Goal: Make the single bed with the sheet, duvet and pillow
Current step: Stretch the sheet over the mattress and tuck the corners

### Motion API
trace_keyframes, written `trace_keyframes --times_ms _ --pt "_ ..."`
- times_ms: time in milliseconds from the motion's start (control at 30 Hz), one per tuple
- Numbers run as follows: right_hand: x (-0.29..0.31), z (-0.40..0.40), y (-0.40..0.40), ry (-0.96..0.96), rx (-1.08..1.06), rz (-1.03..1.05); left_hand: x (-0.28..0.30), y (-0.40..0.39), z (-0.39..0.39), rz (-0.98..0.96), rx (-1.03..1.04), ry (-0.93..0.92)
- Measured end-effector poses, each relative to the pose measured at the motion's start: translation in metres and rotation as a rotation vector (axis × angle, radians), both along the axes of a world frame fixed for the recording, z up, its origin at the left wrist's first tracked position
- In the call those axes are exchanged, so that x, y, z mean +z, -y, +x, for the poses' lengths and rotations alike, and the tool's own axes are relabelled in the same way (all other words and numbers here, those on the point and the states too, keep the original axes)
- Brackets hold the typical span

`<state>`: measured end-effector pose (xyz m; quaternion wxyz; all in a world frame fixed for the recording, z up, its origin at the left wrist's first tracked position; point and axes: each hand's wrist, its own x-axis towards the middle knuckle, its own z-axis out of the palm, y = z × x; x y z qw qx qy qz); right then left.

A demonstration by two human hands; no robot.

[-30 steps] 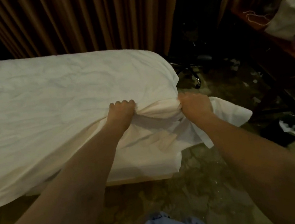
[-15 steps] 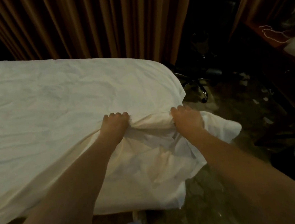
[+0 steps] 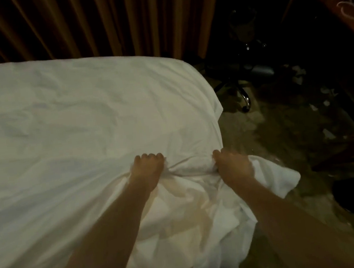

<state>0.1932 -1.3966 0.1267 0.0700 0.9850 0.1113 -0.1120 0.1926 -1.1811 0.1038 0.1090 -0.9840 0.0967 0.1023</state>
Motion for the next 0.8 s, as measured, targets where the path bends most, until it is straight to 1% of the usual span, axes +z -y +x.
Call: trace_keyframes --times_ms 67,100,167,200,267,300,367,400,467,500,533,567,600,667,700,733,800 --pt "-0.017 0.018 0.008 -0.021 0.031 -0.004 -0.015 0.004 0.012 -0.015 -0.019 0.010" --pt "-0.023 0.030 0.010 -0.026 0.054 -0.005 -0.026 0.003 0.021 -0.016 -0.054 0.050" --pt "-0.033 0.063 0.009 -0.009 0.118 0.006 -0.035 -0.004 0.046 -0.052 -0.038 0.148" --pt "-0.035 0.083 0.004 0.005 0.138 0.023 -0.025 -0.005 0.058 -0.001 -0.028 0.186" --pt "-0.039 0.124 -0.009 0.067 0.141 0.040 -0.007 -0.012 0.094 0.042 0.049 0.138" --pt "-0.040 0.141 -0.016 0.101 0.126 0.047 -0.010 -0.016 0.113 0.076 0.119 0.113" --pt "-0.051 0.162 -0.029 0.169 0.100 0.023 -0.026 -0.014 0.137 0.163 0.199 0.159" --pt "-0.060 0.164 -0.034 0.225 0.105 -0.002 -0.032 -0.007 0.139 0.211 0.202 0.216" --pt "-0.085 0.157 -0.039 0.323 0.112 -0.013 -0.065 0.011 0.136 0.232 0.177 0.195" --pt "-0.098 0.147 -0.040 0.314 0.121 0.018 -0.085 0.020 0.127 0.220 0.165 0.153" --pt "-0.113 0.134 -0.039 0.277 0.128 0.054 -0.100 0.030 0.117 0.225 0.128 0.175" --pt "-0.128 0.118 -0.035 0.234 0.126 0.090 -0.114 0.038 0.107 0.173 0.087 0.208" --pt "-0.138 0.101 -0.032 0.203 0.122 0.124 -0.128 0.044 0.096 0.124 0.067 0.192" --pt "-0.150 0.062 -0.028 0.170 0.078 0.175 -0.149 0.050 0.074 0.070 -0.006 0.234" --pt "-0.150 0.043 -0.030 0.124 0.049 0.203 -0.151 0.051 0.064 0.057 -0.034 0.250" --pt "-0.150 0.025 -0.034 0.078 0.044 0.218 -0.152 0.051 0.053 0.034 -0.071 0.234" --pt "-0.146 -0.006 -0.044 0.011 0.085 0.219 -0.147 0.053 0.035 -0.029 -0.098 0.122"
